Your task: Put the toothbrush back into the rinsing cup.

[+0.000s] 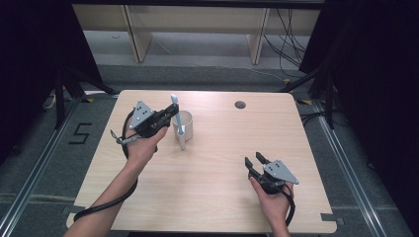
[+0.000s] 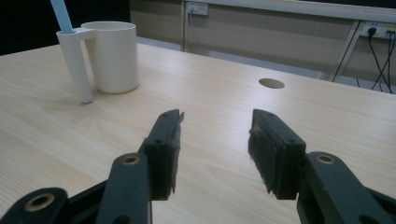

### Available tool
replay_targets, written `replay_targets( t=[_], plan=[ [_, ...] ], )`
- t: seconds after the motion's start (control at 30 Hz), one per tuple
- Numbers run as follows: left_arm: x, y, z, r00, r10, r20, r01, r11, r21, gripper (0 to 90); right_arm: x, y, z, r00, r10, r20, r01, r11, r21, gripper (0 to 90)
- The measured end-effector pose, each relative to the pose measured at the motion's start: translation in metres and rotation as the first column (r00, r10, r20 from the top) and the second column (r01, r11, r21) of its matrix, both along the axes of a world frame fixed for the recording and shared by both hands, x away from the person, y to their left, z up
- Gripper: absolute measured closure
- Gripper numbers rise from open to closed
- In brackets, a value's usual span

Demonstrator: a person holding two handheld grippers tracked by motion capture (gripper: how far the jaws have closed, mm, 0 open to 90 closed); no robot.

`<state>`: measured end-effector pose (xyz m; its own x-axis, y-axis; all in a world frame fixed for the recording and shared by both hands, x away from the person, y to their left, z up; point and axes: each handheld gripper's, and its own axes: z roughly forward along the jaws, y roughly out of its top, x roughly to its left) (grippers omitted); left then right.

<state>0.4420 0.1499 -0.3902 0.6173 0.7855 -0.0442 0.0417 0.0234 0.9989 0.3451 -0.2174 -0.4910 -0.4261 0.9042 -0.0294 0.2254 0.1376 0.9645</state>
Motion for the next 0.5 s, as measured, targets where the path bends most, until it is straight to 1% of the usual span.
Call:
replay_targets(
  t=[0.1, 0.17, 0.5],
  plan=[
    [0.0003, 0.0000, -0.0007, 1.0000, 0.000, -0.003, 0.000, 1.0000, -0.002, 85.9, 0.0007, 0.0001, -0.0002, 1.0000, 0.008, 0.005, -0.008, 1.000, 0.003, 53.8],
    [0.0006, 0.0001, -0.0018, 1.0000, 0.000, -0.003, 0.000, 1.0000, 0.002, 85.9, 0.0010, 0.0008, -0.0005, 0.9999, 0.017, 0.004, -0.017, 1.000, 0.013, 53.8],
    [0.0024, -0.0002, -0.0067, 0.9999, 0.006, -0.009, -0.006, 0.9999, 0.010, 85.9, 0.0008, 0.0001, -0.0003, 0.9999, 0.012, 0.008, -0.012, 1.000, 0.007, 53.6]
  ],
)
